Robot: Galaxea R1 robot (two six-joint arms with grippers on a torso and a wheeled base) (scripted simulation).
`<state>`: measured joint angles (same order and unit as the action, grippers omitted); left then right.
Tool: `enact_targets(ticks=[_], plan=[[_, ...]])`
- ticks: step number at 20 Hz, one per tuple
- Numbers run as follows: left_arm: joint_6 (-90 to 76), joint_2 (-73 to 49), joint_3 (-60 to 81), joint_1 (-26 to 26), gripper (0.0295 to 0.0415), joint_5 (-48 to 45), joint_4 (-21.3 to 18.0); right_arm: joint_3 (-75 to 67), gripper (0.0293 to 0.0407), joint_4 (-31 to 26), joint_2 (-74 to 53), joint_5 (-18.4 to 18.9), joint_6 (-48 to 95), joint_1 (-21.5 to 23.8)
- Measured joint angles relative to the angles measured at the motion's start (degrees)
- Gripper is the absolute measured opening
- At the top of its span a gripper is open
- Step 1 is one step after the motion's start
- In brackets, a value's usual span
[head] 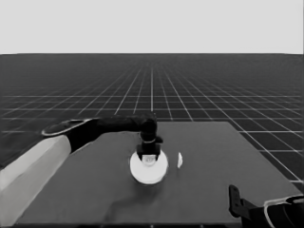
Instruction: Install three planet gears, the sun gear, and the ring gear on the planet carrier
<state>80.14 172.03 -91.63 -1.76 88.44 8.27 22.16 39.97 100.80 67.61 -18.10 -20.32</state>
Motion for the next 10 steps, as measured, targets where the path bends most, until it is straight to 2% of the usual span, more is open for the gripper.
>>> enact_targets(ticks=[4, 6, 10], plan=[[-1.93, 2.98, -4.92, 0.1, 0.0348, -0.22, -0.04, 0.0, 0.0385, 0.0, 0.0, 0.0, 0.0, 0.0], [-3.23, 3.67, -7.11, 3.73, 0.0348, -1.2, 3.47, 0.0, 0.0385, 0.0, 0.0, 0.0, 0.0, 0.0], [-4.01, 4.08, -8.46, 5.41, 0.0348, -1.8, 5.05, 0.0, 0.0385, 0.0, 0.0, 0.0, 0.0, 0.0]])
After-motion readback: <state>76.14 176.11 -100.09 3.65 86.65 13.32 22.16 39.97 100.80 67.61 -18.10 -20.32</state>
